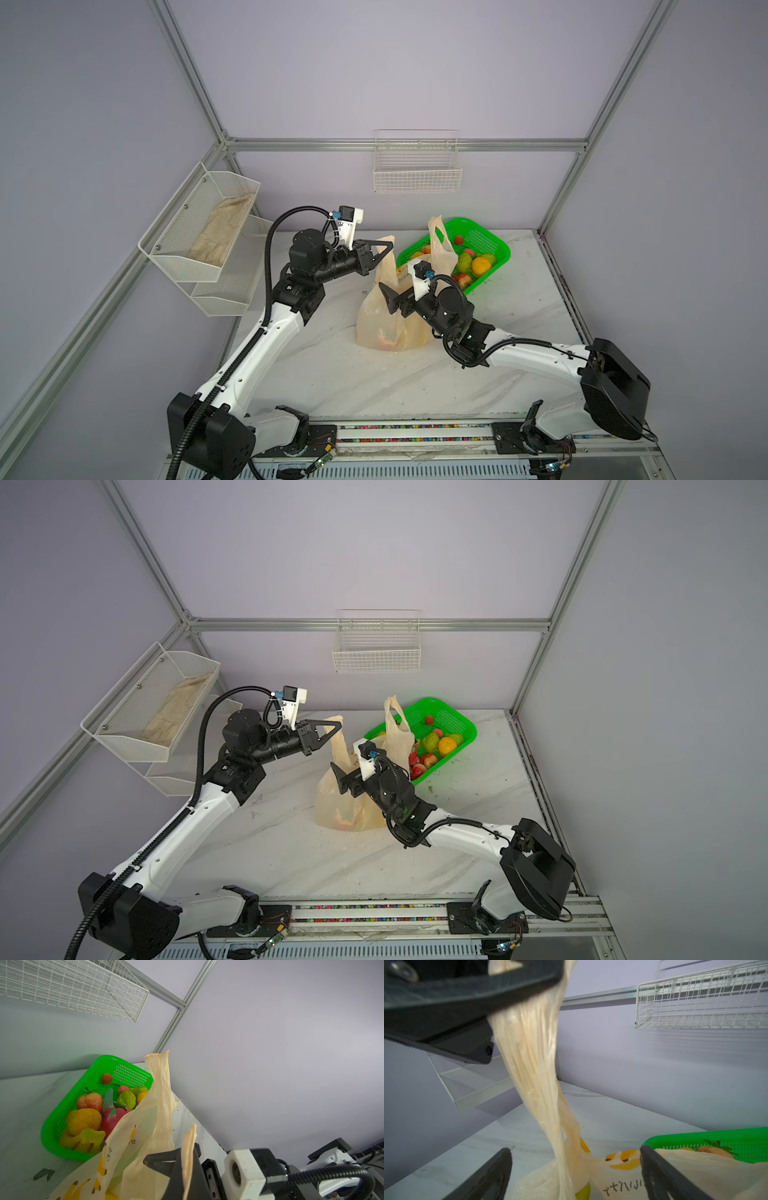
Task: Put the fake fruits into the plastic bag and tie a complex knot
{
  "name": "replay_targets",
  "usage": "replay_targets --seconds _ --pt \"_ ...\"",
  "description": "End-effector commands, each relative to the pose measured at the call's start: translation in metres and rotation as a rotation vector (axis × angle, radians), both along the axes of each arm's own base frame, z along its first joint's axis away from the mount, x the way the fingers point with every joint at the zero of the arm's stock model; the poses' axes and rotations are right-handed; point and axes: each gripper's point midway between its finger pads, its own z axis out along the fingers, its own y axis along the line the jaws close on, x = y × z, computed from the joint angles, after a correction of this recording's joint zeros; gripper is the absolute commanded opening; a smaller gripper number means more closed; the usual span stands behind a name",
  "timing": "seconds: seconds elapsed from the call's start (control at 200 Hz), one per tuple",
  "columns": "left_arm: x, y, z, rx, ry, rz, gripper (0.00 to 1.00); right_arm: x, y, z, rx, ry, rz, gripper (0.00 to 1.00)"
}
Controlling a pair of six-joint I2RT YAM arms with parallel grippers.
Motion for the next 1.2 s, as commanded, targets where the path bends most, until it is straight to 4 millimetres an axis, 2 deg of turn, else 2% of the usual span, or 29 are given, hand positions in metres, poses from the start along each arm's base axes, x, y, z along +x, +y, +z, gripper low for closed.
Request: replay_targets --seconds 0.0,0.165,0.25,0.35,0.445,0.525,0.655,0.835,1.1,1.195 --pt "-0.003 0.004 0.006 0.002 -0.057 0.001 0.0 -0.017 -0.01 -0.003 -0.101 0.018 0.046 0.97" --pt "-0.002 0.006 0.006 0.01 -0.059 0.007 0.0 -0.038 -0.038 0.032 -0.11 -0.021 0.055 0.97" --pt "-0.001 0.007 0.005 0.013 -0.058 0.01 0.0 -0.035 -0.062 0.047 -0.116 -0.039 -0.005 0.97" --pt "0.0 0.006 0.003 0.015 -0.05 0.009 0.0 -0.014 -0.102 0.053 -0.098 -0.021 -0.121 0.97" --pt "0.001 0.007 0.002 0.016 -0.05 0.009 0.0 0.015 -0.142 0.046 -0.051 0.038 -0.231 0.97" --pt "0.001 0.007 0.002 0.017 -0.049 0.008 0.0 0.036 -0.159 0.035 -0.029 0.092 -0.274 0.97" --pt "0.001 0.007 0.002 0.02 -0.05 0.006 0.0 0.052 -0.145 0.02 -0.03 0.113 -0.244 0.97" --pt "0.001 0.007 0.001 0.023 -0.052 0.005 0.0 0.062 -0.122 0.009 0.031 0.137 -0.161 0.97" --pt "0.001 0.008 0.001 0.025 -0.054 0.007 0.0 0.082 -0.118 -0.017 0.036 0.166 -0.206 0.97" --pt "0.001 0.009 0.001 0.026 -0.054 0.013 0.0 0.087 -0.121 -0.024 0.03 0.176 -0.235 0.94"
